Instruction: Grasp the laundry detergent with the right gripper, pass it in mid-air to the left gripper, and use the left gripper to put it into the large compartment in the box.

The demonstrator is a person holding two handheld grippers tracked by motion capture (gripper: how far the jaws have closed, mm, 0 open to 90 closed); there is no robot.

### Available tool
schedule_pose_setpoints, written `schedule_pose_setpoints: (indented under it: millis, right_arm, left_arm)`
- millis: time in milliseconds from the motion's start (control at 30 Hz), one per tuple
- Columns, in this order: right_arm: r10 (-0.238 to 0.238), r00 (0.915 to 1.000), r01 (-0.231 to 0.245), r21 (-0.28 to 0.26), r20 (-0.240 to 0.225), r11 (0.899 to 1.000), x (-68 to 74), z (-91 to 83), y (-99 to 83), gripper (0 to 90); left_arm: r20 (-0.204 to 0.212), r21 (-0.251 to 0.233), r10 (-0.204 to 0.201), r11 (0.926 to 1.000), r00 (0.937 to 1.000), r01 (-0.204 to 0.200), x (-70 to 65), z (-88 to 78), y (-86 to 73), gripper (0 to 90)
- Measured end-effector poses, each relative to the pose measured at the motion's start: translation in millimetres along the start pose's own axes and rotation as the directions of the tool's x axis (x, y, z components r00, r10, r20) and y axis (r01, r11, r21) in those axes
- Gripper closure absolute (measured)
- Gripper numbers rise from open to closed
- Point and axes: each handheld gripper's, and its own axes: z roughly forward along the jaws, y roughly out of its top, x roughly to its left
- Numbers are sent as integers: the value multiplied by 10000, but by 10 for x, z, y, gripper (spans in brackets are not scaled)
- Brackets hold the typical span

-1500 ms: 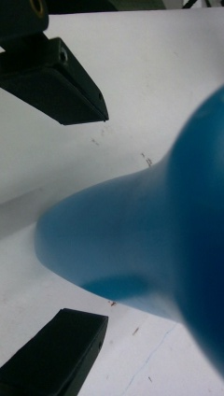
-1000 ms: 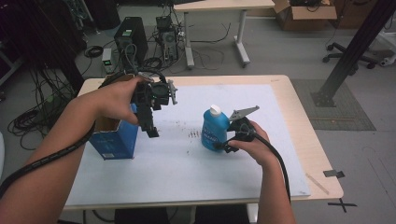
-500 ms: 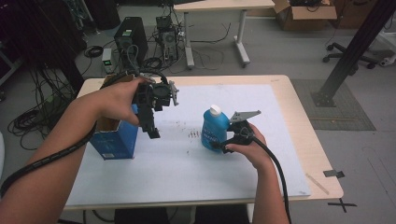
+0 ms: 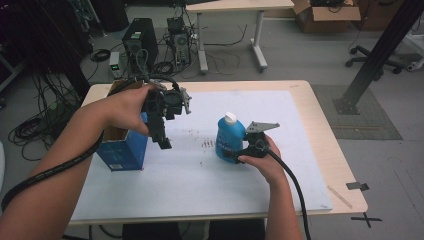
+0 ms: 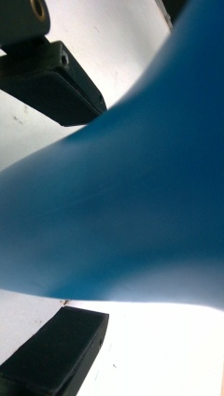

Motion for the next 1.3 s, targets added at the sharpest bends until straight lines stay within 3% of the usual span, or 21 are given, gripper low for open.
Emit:
schedule_pose_setpoints:
  millis: [333,733,1300]
  right_arm:
    - [202,9987,-168,-706,474,9974,3,25,-71,67]
    - [235,9981,-163,-1252,567,9920,25,70,-104,132]
    - [42,9973,72,-1540,737,9880,54,96,-117,233]
  left_arm:
    - [-9,-33,13,10000,10000,-13,-3,1,4,3]
    - [-15,-39,15,10000,10000,-15,1,2,2,3]
    - [-65,-101,-114,9999,9999,113,4,17,-48,2]
